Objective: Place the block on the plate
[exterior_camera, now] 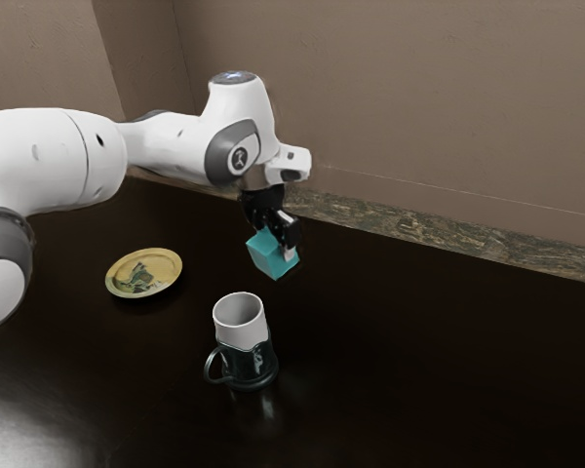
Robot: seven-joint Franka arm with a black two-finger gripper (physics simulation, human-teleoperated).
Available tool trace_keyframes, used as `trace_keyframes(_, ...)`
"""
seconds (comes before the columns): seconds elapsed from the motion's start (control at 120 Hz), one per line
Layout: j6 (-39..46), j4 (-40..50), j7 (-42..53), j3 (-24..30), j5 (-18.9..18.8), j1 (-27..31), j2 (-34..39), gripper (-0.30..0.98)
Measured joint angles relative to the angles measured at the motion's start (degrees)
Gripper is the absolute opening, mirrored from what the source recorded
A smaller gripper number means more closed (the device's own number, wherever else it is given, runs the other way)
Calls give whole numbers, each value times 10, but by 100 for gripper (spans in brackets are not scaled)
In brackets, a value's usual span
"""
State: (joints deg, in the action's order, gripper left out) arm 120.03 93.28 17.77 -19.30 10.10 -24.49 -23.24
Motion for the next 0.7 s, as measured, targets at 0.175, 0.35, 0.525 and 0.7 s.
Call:
trace_keyframes(0.175,-34,70,0,-1,-20,110,46,41)
trace_keyframes(0.35,-47,87,-1,-1,-35,185,46,41)
trace_keyframes(0.525,-45,39,-3,5,-35,248,-12,40)
trace_keyframes(0.7,-53,-63,-4,7,-30,275,-94,41)
